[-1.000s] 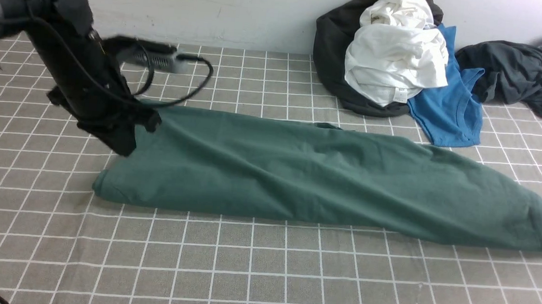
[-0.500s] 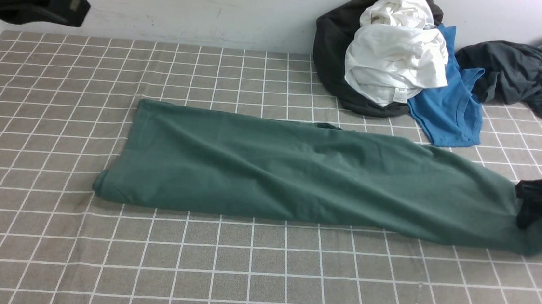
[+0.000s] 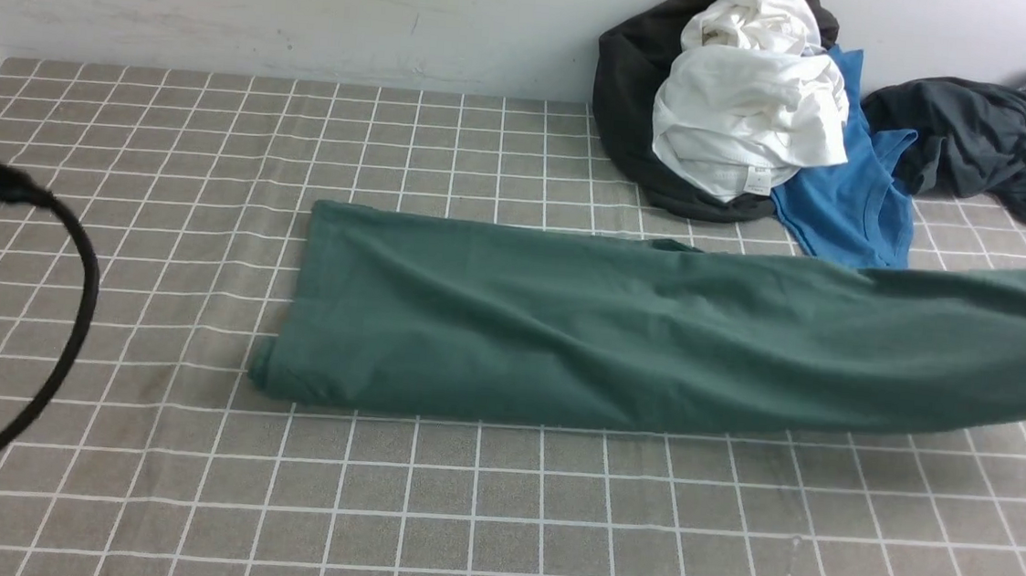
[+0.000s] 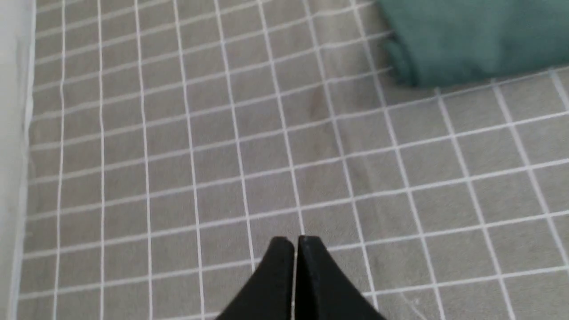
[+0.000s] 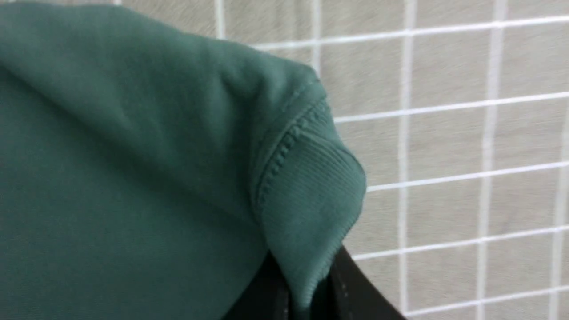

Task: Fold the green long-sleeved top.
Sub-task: Use the right arm to drag the right edge of the fabric to the left and folds it over the left edge

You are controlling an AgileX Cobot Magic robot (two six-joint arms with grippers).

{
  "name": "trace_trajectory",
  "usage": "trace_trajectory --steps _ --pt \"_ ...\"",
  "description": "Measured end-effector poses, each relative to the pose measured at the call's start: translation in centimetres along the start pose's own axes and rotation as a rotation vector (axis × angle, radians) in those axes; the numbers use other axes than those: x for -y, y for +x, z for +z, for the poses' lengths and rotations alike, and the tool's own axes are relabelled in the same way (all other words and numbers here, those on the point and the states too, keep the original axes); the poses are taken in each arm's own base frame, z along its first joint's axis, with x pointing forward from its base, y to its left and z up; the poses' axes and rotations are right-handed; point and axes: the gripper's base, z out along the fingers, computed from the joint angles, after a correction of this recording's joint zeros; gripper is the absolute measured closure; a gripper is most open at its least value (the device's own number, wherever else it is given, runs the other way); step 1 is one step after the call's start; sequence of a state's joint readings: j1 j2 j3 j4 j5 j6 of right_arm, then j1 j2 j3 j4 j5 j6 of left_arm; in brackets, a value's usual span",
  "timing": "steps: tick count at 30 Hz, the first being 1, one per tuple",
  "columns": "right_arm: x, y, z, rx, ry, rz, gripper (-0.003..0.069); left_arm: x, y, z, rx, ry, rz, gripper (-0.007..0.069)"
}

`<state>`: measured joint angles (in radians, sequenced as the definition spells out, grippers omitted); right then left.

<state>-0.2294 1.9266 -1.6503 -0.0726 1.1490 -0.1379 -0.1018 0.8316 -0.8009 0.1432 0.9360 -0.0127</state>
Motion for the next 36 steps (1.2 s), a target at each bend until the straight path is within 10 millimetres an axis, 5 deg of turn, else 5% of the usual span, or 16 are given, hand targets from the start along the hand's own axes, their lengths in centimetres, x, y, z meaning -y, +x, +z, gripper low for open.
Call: trace_trajectory --steps 4,7,8,11,12,16,17,19,20,22,24,29,36 --pt "-0.4 -1.7 -5.7 0.114 -0.020 0.051 0.0612 0.3 1.6 2.3 0.000 -0.008 -0.068 0.0631" --pt "-3.9 -3.0 -10.0 0.242 -0.143 0.023 0.0612 0.6 1.3 3.3 0.051 0.017 -0.103 0.0631" --pt "-4.3 -3.0 -10.1 0.244 -0.154 0.017 0.0612 0.7 1.2 3.3 0.056 0.019 -0.105 0.0631" --pt "-13.1 -3.1 -13.0 0.301 -0.389 -0.135 0.0612 1.2 0.9 3.8 0.069 0.079 -0.173 0.0631" --pt "-13.7 -3.1 -13.1 0.304 -0.401 -0.144 0.0612 1.2 0.9 3.8 0.069 0.082 -0.177 0.0631" --pt "-24.5 -2.2 -12.3 0.321 -0.621 -0.278 0.0612 1.6 0.9 3.8 0.063 0.117 -0.215 0.0631" --pt "-25.4 -2.1 -12.3 0.328 -0.633 -0.289 0.0612 1.6 0.9 3.8 0.063 0.117 -0.215 0.0631" --pt "-30.9 -1.2 -10.5 0.328 -0.711 -0.326 0.0612 1.6 0.9 3.8 0.063 0.117 -0.215 0.0631" --pt "-31.3 -1.1 -10.3 0.328 -0.717 -0.328 0.0612 1.6 0.9 3.8 0.063 0.117 -0.215 0.0631" --pt "-36.5 0.3 -7.7 0.325 -0.770 -0.347 0.0612 1.6 0.9 3.8 0.063 0.117 -0.214 0.0631" --pt "-39.0 1.2 -6.2 0.321 -0.783 -0.359 0.0612 1.6 0.9 3.8 0.062 0.117 -0.214 0.0631" --pt "-41.7 2.3 -3.8 0.319 -0.785 -0.374 0.0578 1.6 0.8 3.8 0.066 0.118 -0.215 0.0631" --pt "-41.0 1.2 -4.8 0.392 -0.765 -0.419 0.0364 1.6 0.7 3.8 0.082 0.118 -0.212 0.0631"
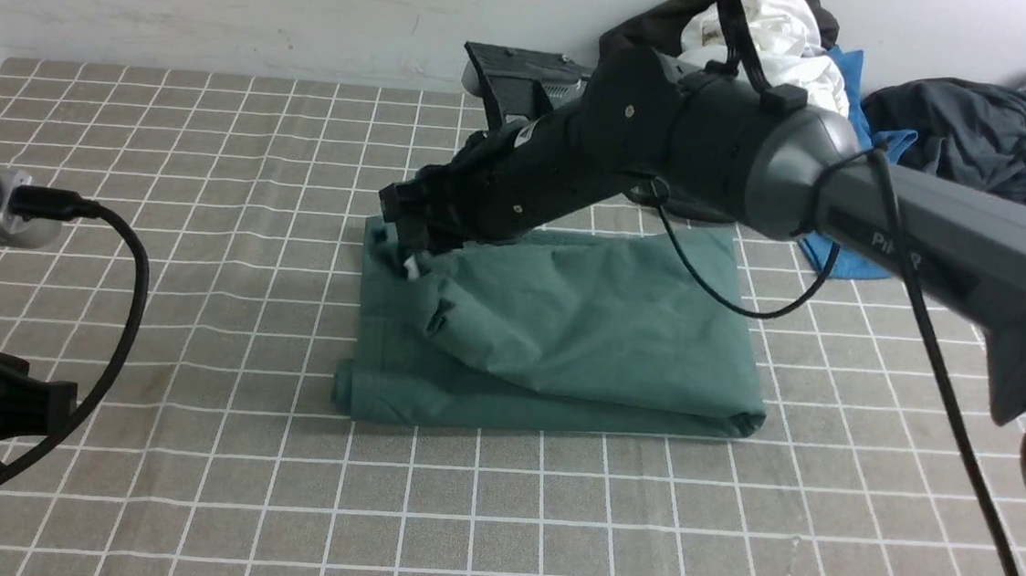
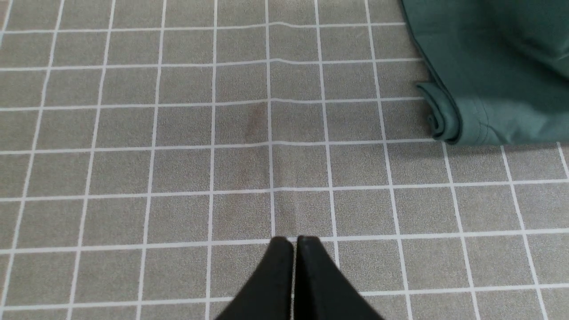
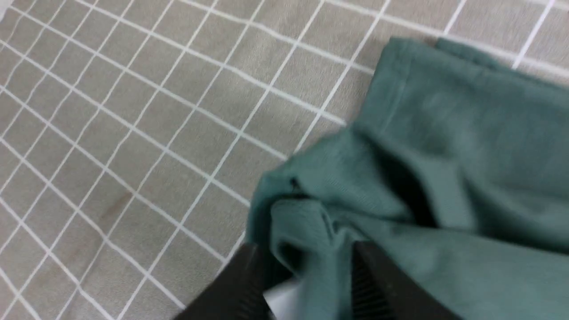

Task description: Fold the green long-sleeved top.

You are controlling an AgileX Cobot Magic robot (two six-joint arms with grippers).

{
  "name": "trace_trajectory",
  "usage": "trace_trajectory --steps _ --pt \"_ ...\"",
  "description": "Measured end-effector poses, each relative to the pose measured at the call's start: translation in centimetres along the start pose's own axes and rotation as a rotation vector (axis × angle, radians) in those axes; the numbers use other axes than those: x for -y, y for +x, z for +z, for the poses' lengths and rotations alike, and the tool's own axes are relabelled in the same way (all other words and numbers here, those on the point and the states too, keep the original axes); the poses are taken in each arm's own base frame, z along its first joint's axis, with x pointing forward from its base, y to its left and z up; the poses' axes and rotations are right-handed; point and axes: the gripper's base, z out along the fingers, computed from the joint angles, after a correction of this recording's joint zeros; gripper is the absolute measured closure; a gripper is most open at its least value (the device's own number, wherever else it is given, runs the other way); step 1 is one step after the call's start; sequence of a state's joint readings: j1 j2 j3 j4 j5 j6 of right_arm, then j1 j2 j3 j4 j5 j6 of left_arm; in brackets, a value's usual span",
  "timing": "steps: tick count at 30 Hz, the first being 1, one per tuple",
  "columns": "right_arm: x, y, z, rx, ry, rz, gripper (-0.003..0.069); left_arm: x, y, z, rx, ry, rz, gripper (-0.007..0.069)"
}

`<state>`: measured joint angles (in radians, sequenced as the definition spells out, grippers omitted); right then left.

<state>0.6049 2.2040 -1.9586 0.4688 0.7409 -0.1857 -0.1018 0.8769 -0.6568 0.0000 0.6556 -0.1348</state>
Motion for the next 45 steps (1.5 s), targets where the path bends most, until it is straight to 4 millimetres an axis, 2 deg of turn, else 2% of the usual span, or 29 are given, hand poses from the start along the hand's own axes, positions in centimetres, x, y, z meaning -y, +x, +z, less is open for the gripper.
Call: trace_trajectory --steps 2,4,9,10,12,14,15,16,18,19,20,23,24,25,28,29,30,31,32,33,35,37,39,40,42,43,44,45 --pt "0.2 -0.6 -0.8 0.002 0.017 -0.033 0.0323 0.0 0.0 0.0 0.002 0.000 0.001 0.0631" --pt "0.4 -0.7 -1.1 -0.010 0.033 -0.057 0.0316 0.0 0.0 0.0 0.003 0.000 0.001 0.0631" --pt "1.0 0.8 -0.3 -0.122 0.059 -0.071 0.0370 0.0 -0.1 0.0 0.011 0.002 0.001 0.0631" --pt "1.2 1.9 1.0 -0.172 0.054 -0.056 0.0424 0.0 -0.2 0.0 0.017 0.002 0.001 0.0631" --pt "0.9 3.2 2.6 -0.211 0.033 -0.033 0.0487 0.1 -0.3 0.0 0.029 0.007 -0.003 0.0631" --pt "0.0 4.3 4.3 -0.236 -0.008 -0.032 0.0555 0.1 -0.3 -0.1 0.035 0.012 0.004 0.0631" --pt "-0.2 4.6 4.6 -0.239 -0.014 -0.037 0.0561 0.1 -0.3 -0.1 0.037 0.013 0.004 0.0631" --pt "-1.3 5.2 5.5 -0.239 -0.045 -0.071 0.0604 0.1 -0.3 -0.5 0.051 0.017 0.016 0.0631" --pt "-3.0 5.0 5.7 -0.220 -0.089 -0.149 0.0653 0.2 -0.4 -1.6 0.117 0.033 0.051 0.0631" --pt "-3.1 4.9 5.7 -0.218 -0.090 -0.151 0.0653 0.2 -0.4 -1.7 0.126 0.034 0.051 0.0631" --pt "-3.9 3.9 5.1 -0.186 -0.110 -0.179 0.0665 0.4 -0.3 -2.8 0.192 0.048 0.101 0.0631" --pt "-4.6 0.5 1.5 -0.121 -0.119 -0.236 0.0671 0.6 0.9 -5.5 0.357 0.075 0.215 0.0631" --pt "-4.7 0.1 0.9 -0.111 -0.116 -0.246 0.0671 0.6 1.0 -5.7 0.366 0.077 0.230 0.0631" --pt "-5.0 -1.9 -2.2 -0.080 -0.102 -0.292 0.0672 0.6 2.1 -6.5 0.431 0.087 0.273 0.0631" --pt "-5.7 -5.2 -9.6 -0.018 -0.010 -0.409 0.0672 0.3 4.4 -7.0 0.516 0.092 0.311 0.0631" --pt "-6.0 -5.7 -11.8 -0.014 0.025 -0.440 0.0672 0.2 5.0 -7.2 0.550 0.090 0.313 0.0631" --pt "-6.0 -5.8 -12.3 -0.012 0.034 -0.446 0.0672 0.1 5.1 -7.2 0.563 0.088 0.315 0.0631" --pt "-6.3 -6.5 -16.2 0.015 0.118 -0.500 0.0672 -0.1 6.1 -7.4 0.626 0.077 0.324 0.0631" --pt "-6.3 -6.6 -16.6 0.017 0.135 -0.507 0.0672 -0.2 6.2 -7.4 0.638 0.074 0.326 0.0631" --pt "-6.2 -6.8 -19.5 0.042 0.190 -0.508 0.0672 -0.3 6.8 -7.6 0.681 0.071 0.328 0.0631" --pt "-5.2 -6.4 -21.9 0.044 0.254 -0.463 0.0672 -0.5 7.4 -8.0 0.728 0.070 0.326 0.0631" --pt "-4.3 -6.0 -23.1 0.030 0.294 -0.443 0.0672 -0.5 7.7 -8.2 0.742 0.070 0.325 0.0631" --pt "-2.7 -4.1 -24.8 -0.025 0.341 -0.395 0.0673 -0.6 8.1 -8.4 0.760 0.069 0.325 0.0631" --pt "-2.6 -3.9 -24.9 -0.029 0.344 -0.391 0.0673 -0.6 8.1 -8.4 0.762 0.069 0.325 0.0631" --pt "-1.5 -1.5 -26.1 -0.064 0.363 -0.362 0.0673 -0.6 8.1 -8.4 0.762 0.069 0.325 0.0631" --pt "-1.2 -0.5 -26.7 -0.038 0.371 -0.354 0.0673 -0.6 8.1 -8.4 0.762 0.069 0.325 0.0631" --pt "-1.3 -0.4 -27.1 -0.024 0.374 -0.352 0.0673 -0.6 8.1 -8.4 0.762 0.069 0.325 0.0631" --pt "-1.0 0.9 -27.4 0.013 0.381 -0.350 0.0673 -0.6 8.1 -8.4 0.763 0.069 0.325 0.0631"
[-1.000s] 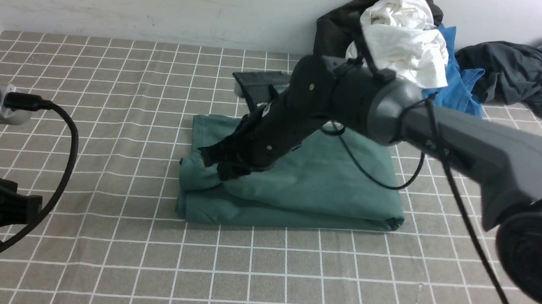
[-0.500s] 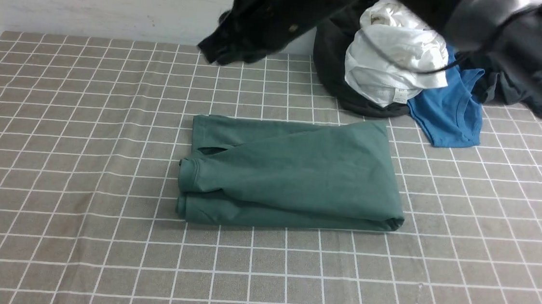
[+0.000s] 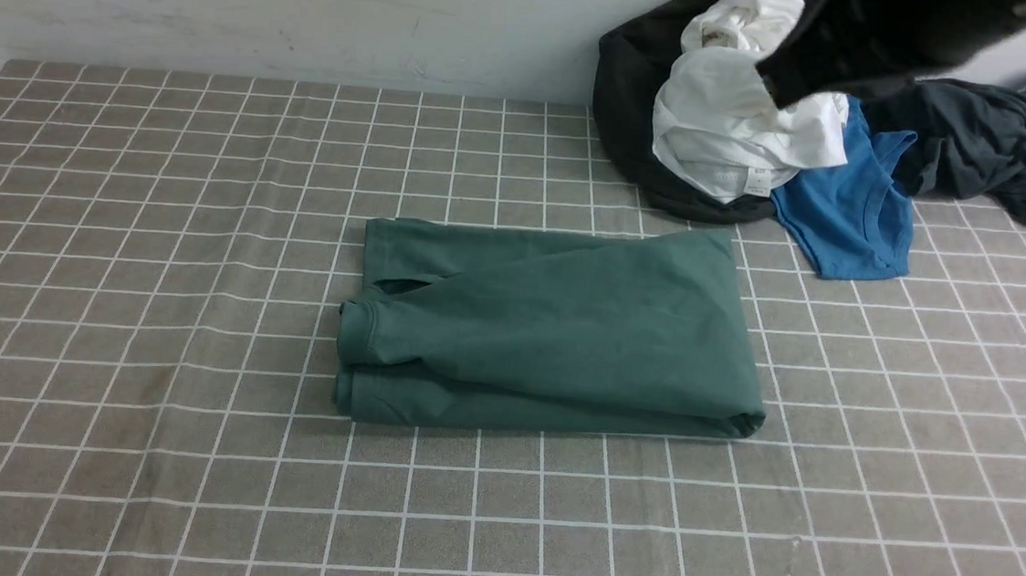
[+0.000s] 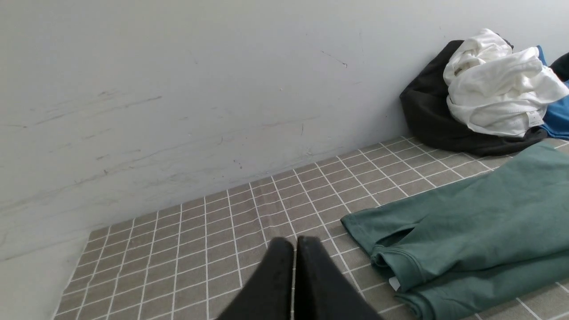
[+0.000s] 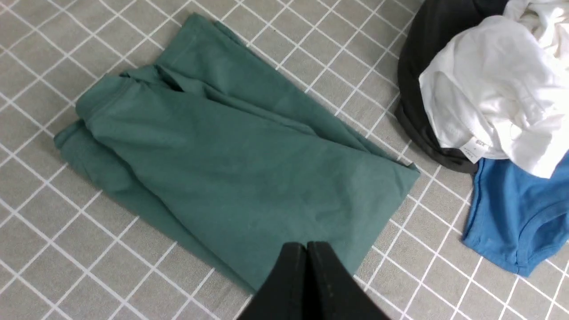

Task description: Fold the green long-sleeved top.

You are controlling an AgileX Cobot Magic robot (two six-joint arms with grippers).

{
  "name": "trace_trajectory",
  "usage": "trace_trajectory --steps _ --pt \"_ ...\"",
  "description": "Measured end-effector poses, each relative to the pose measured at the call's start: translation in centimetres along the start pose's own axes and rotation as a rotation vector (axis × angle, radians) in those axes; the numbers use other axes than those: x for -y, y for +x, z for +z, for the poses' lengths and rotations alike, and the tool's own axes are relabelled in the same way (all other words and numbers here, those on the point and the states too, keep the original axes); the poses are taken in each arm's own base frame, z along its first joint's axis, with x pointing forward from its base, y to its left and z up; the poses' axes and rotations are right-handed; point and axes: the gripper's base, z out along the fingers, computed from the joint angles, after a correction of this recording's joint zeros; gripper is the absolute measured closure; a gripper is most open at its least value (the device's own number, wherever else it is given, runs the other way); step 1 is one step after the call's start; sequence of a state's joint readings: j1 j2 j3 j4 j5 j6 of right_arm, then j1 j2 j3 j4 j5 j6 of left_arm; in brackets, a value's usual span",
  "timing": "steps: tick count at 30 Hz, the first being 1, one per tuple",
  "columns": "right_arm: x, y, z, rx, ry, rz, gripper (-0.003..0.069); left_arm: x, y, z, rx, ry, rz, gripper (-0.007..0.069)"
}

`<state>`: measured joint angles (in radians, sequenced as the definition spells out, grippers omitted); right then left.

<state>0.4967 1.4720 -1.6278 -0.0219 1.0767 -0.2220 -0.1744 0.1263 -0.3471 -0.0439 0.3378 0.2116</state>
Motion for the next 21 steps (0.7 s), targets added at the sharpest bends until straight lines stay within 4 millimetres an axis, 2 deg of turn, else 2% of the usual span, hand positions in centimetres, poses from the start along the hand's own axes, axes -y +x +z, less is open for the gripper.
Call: trace_trajectory --steps 1,5,6,10,11,13,15,16,19,21 --pt "-0.1 1.0 -1.0 0.054 0.015 0.003 0.0673 0.0 0.0 0.0 0.000 0.000 0.000 0.0631" --pt "-1.1 5.1 -3.0 0.209 0.048 0.007 0.0673 0.0 0.0 0.0 0.000 0.000 0.001 0.0631" --pt "-1.1 5.2 -3.1 0.231 0.053 0.006 0.0673 0.0 0.0 0.0 0.000 0.000 0.001 0.0631" --pt "-2.4 10.2 -6.1 0.451 0.101 0.005 0.0673 0.0 0.0 0.0 0.000 0.000 0.002 0.0631" --pt "-2.6 11.1 -6.0 0.457 0.102 0.005 0.0673 0.0 0.0 0.0 0.000 0.000 0.002 0.0631" --pt "-3.4 14.2 -6.9 0.597 0.132 0.004 0.0673 0.0 0.0 0.0 0.000 0.000 0.002 0.0631" --pt "-3.8 15.4 -7.0 0.645 0.142 0.004 0.0673 0.0 0.0 0.0 0.000 0.000 0.002 0.0631" --pt "-4.2 17.0 -7.3 0.715 0.157 0.004 0.0673 0.0 0.0 0.0 0.000 0.000 0.002 0.0631" --pt "-5.2 20.6 -6.6 0.822 0.178 0.003 0.0673 0.0 0.0 0.0 0.000 0.000 0.002 0.0631" --pt "-5.6 21.9 -6.1 0.844 0.181 0.003 0.0673 0.0 0.0 0.0 0.000 0.000 0.002 0.0631"
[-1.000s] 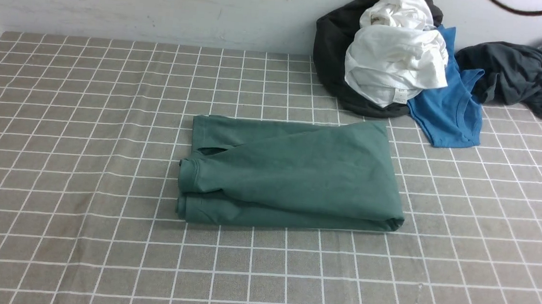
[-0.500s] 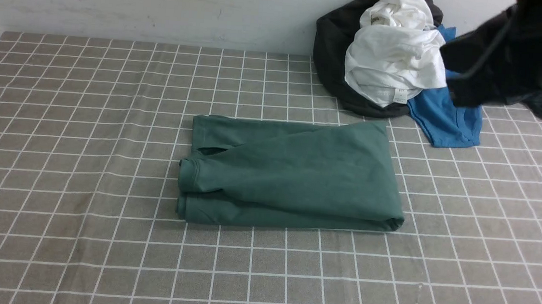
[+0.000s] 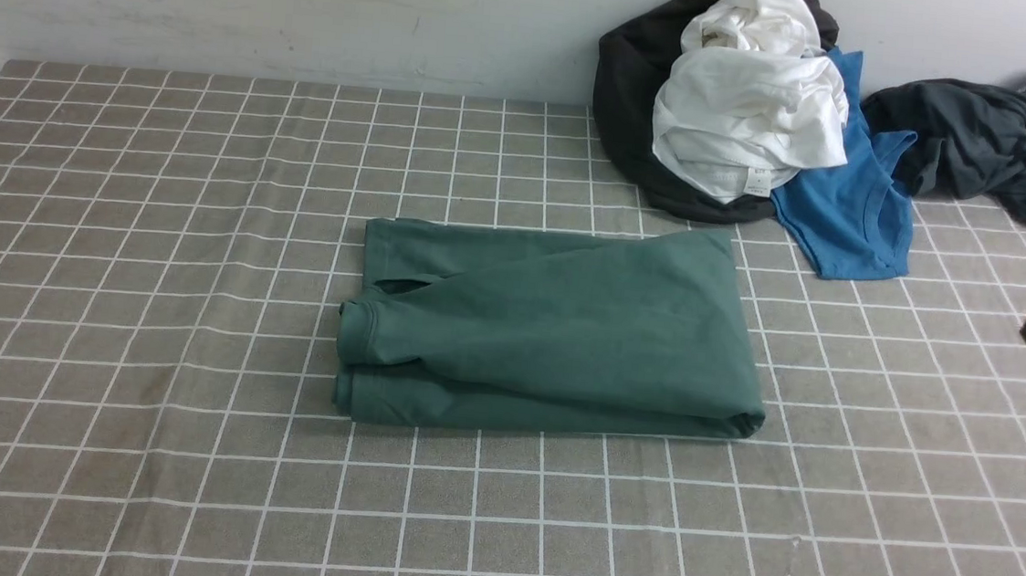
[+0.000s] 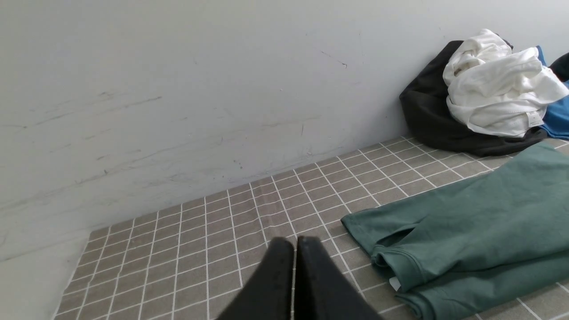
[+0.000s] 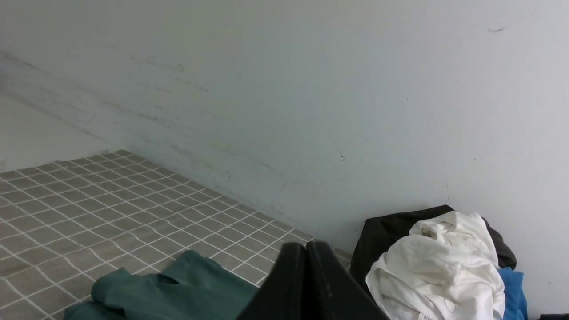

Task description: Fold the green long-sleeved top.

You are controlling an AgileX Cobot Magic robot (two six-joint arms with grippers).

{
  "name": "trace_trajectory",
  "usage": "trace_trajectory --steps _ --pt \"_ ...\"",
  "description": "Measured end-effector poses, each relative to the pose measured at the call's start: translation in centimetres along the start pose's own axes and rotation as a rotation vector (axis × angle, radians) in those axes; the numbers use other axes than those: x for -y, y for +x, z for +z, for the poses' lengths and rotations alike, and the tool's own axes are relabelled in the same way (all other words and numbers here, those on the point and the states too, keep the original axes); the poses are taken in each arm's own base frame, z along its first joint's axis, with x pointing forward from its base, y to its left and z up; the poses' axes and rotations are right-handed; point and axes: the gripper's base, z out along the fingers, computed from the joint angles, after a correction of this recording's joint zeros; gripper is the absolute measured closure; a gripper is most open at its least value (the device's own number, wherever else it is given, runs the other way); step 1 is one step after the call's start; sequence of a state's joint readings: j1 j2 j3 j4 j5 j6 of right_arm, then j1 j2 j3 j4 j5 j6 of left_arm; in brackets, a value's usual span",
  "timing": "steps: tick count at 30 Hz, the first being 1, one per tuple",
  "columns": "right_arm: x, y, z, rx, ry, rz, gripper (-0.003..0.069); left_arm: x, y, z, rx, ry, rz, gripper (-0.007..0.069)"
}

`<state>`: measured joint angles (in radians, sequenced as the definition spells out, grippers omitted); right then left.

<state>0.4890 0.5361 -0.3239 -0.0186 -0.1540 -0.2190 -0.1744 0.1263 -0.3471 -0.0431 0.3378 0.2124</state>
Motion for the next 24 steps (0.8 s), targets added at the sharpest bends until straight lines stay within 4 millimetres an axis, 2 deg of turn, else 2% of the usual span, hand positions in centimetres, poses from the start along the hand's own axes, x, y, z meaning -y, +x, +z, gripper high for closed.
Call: trace_trajectory --steps 2,3,5,11,14,20,24 --pt "-0.5 1.8 -1.0 0.011 0.001 0.000 0.0673 0.0 0.0 0.0 0.000 0.000 0.000 0.0631" --pt "-0.6 2.0 -1.1 0.007 -0.001 0.001 0.0673 0.0 0.0 0.0 0.000 0.000 0.000 0.0631" --pt "-1.2 4.5 -1.9 -0.042 -0.014 0.001 0.0673 0.0 0.0 0.0 0.000 0.000 0.000 0.0631" --pt "-2.3 8.6 -3.2 -0.167 -0.047 0.003 0.0673 0.0 0.0 0.0 0.000 0.000 0.000 0.0631" --pt "-2.6 9.8 -3.7 -0.210 -0.057 0.003 0.0673 0.0 0.0 0.0 0.000 0.000 0.000 0.0631" --pt "-2.9 10.8 -4.0 -0.328 -0.084 0.002 0.0673 0.0 0.0 0.0 0.000 0.000 0.000 0.0631" --pt "-2.4 11.0 -5.0 -0.361 -0.030 0.004 0.0673 0.0 0.0 0.0 0.000 0.000 0.000 0.0631"
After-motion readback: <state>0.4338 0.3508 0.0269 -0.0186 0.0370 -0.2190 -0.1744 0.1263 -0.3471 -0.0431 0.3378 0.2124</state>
